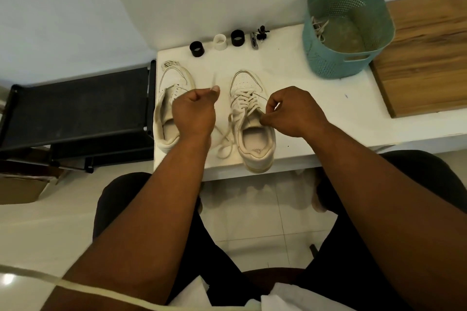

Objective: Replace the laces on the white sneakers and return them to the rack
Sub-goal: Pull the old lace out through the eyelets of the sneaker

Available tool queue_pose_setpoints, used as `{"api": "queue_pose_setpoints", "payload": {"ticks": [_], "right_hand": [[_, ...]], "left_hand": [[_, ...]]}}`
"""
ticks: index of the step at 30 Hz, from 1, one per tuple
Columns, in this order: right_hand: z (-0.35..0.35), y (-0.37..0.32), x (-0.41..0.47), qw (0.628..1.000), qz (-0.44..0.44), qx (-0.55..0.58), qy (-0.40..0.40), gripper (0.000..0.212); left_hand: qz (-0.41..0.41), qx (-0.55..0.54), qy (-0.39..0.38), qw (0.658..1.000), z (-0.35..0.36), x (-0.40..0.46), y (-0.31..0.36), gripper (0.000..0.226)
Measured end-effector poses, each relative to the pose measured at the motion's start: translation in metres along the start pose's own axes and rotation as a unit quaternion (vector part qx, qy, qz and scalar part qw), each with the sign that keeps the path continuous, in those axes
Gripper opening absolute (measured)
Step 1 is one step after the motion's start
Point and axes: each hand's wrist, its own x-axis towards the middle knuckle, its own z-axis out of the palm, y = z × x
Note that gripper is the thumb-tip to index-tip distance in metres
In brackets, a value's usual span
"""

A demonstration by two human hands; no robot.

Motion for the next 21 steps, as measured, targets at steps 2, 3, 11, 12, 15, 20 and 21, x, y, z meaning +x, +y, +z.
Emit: {"api": "queue_pose_setpoints", "payload": {"ticks": [2, 3, 11, 12, 15, 20, 21], "right_hand": [[0.0, 0.0, 0.0, 1.0, -0.002, -0.001, 0.0, 0.018], [0.001, 0.0, 0.0, 1.0, -0.003, -0.004, 0.0, 0.018], [0.01, 0.002, -0.001, 0.998, -0.061, -0.01, 0.023, 0.021], [0.012, 0.001, -0.001, 0.996, -0.081, -0.005, 0.034, 0.021], [0.017, -0.005, -0.004, 0.99, -0.133, -0.01, 0.039, 0.017], [0.026, -0.009, -0.005, 0.986, -0.152, -0.05, 0.038, 0.023], [0.027, -0.008, -0.005, 0.985, -0.155, -0.054, 0.042, 0.022]], "left_hand": [[0.025, 0.033, 0.008, 0.999, -0.001, 0.004, -0.003, 0.018], [0.031, 0.046, 0.002, 0.998, 0.0, 0.003, -0.005, 0.019], [-0.029, 0.167, -0.053, 0.984, 0.002, 0.002, -0.008, 0.044], [-0.034, 0.198, -0.057, 0.978, 0.002, 0.0, -0.008, 0.062], [0.022, 0.25, -0.063, 0.966, 0.0, -0.009, -0.003, 0.072], [0.108, 0.323, -0.219, 0.914, -0.003, -0.018, -0.003, 0.032], [0.104, 0.343, -0.238, 0.903, -0.002, -0.02, -0.004, 0.032]]}}
